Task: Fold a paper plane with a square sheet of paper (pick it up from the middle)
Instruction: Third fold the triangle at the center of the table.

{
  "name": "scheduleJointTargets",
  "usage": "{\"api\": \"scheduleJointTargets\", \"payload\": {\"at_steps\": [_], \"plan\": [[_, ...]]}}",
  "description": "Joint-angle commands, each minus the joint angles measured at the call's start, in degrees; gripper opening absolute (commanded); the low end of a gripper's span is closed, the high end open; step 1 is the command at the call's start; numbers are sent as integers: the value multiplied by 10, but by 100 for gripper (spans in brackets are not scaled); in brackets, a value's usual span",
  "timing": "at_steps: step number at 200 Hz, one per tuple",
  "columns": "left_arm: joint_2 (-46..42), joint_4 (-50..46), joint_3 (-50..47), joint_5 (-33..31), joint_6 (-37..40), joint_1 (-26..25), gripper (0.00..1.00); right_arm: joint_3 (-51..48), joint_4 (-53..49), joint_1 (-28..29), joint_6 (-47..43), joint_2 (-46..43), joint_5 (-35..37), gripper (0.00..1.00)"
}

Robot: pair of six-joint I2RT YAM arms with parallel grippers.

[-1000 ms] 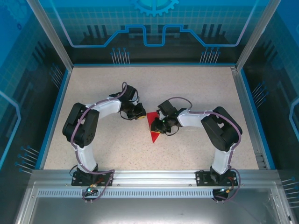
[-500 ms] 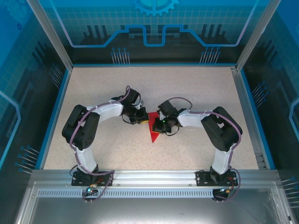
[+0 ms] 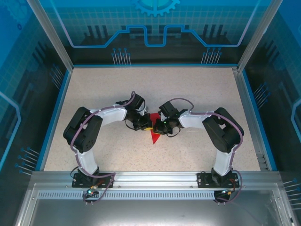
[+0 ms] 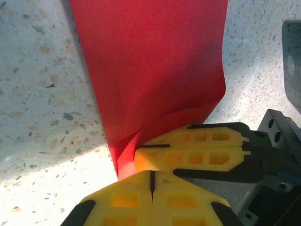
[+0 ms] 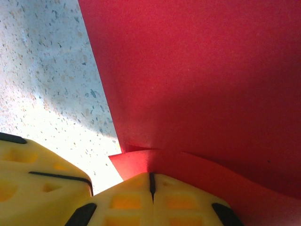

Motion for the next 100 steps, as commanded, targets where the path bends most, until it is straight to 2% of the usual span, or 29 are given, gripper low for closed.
{"api": "scheduleJointTargets", "payload": {"at_steps": [1, 100], "plan": [[17, -6, -2, 10, -6, -4, 0, -11, -59, -3, -5, 20, 20, 2], [51, 10, 6, 12, -11, -11, 0, -12, -60, -4, -3, 23, 20, 3]]}}
